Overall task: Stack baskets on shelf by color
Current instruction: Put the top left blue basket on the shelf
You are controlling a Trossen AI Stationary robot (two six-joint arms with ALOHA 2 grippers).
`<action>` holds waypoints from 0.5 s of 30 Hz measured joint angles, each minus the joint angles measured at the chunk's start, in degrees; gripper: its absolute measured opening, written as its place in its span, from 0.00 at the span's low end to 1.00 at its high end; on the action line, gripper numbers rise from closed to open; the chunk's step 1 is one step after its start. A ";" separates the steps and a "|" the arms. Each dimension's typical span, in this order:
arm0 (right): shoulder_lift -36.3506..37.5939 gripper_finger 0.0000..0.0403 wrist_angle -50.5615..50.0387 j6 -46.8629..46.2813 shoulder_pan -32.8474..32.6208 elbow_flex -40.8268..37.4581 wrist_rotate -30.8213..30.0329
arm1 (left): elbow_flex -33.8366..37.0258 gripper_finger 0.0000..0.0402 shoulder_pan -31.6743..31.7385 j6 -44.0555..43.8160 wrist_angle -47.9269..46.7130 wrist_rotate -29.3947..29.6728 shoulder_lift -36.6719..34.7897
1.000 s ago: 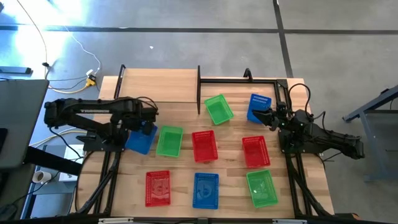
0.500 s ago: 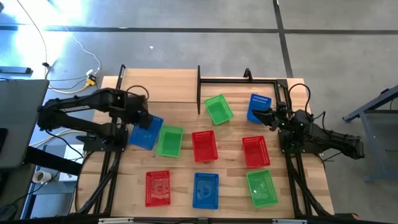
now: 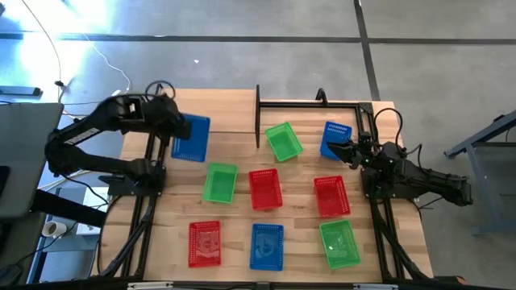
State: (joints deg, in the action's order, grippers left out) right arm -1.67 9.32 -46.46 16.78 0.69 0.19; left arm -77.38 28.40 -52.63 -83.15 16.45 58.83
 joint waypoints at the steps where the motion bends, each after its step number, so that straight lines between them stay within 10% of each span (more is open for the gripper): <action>1: 0.02 0.36 0.00 0.14 0.00 0.00 -0.23 | -0.56 0.00 1.42 1.17 0.32 0.34 0.01; 15: 0.00 0.36 1.75 0.18 0.00 0.04 -3.42 | -4.86 0.00 22.60 17.85 6.02 -5.92 6.58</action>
State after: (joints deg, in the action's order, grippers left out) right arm -1.67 11.07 -46.28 16.78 0.73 -3.23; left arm -82.24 50.99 -34.78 -77.13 10.53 65.41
